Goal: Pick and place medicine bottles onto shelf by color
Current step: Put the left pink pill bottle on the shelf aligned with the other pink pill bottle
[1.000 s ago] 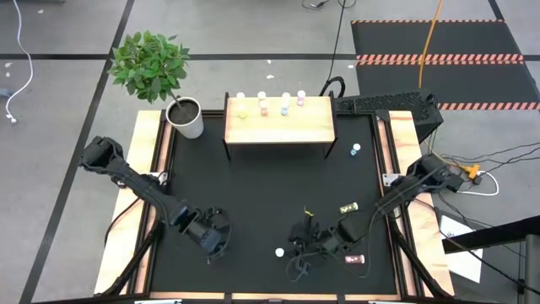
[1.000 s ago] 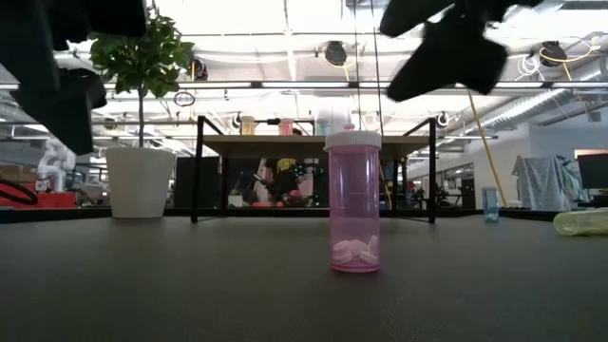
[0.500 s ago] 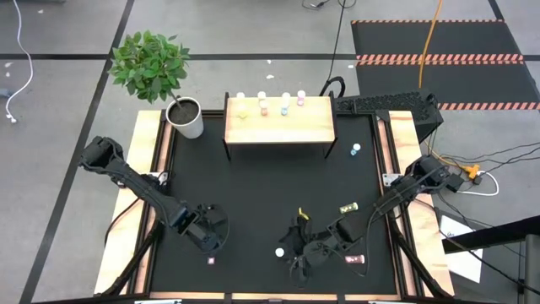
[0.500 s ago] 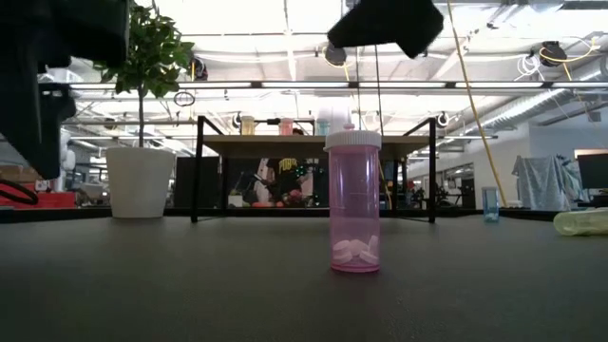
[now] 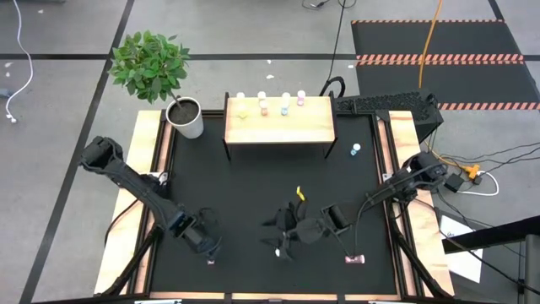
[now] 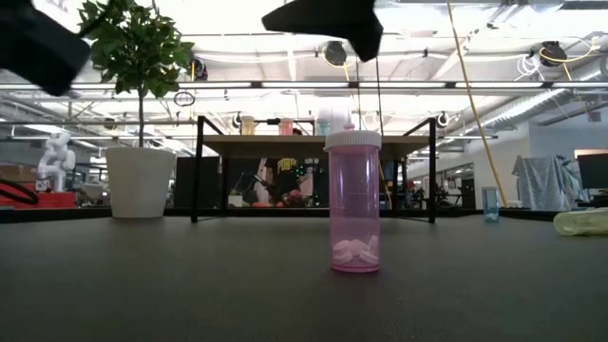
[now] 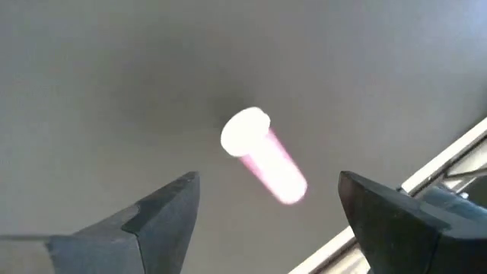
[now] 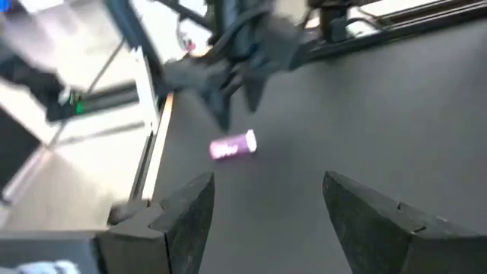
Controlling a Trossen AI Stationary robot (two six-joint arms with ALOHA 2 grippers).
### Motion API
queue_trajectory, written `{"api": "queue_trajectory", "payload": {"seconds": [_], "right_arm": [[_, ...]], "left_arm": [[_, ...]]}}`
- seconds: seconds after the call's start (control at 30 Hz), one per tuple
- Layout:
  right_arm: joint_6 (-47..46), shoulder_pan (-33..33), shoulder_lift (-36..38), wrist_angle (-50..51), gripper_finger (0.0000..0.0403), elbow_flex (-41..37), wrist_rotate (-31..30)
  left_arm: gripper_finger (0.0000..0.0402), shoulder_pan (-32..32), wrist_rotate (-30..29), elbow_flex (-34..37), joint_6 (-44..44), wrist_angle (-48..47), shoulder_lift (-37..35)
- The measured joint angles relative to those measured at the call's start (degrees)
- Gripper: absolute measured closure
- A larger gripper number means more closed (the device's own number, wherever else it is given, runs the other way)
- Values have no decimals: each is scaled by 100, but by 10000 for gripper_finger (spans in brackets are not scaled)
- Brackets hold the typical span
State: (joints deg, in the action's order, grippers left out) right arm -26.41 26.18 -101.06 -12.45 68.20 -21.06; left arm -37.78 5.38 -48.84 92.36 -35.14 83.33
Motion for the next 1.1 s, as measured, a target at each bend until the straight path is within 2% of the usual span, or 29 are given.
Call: {"api": "queue_trajectory", "payload": {"seconds": [0.13,0.27,0.57,0.73,0.87,1.1], "right_arm": [[-286,-113,0,-63,161,0,9],[-287,-110,-2,-62,161,0,12],[-318,-99,-2,-63,161,0,20],[-352,-99,-2,-61,161,0,29],[-353,-97,-2,-63,161,0,42],[-348,-97,-2,-63,161,2,63]], "left_arm": [[89,-234,-298,0,746,0,0],[89,-389,-401,-2,1136,38,139],[89,-505,-373,-13,1619,1017,1048],[94,-500,-255,-37,1622,1057,1310],[135,-511,-242,-34,1638,911,1311],[252,-522,-261,-17,1620,774,1316]]}}
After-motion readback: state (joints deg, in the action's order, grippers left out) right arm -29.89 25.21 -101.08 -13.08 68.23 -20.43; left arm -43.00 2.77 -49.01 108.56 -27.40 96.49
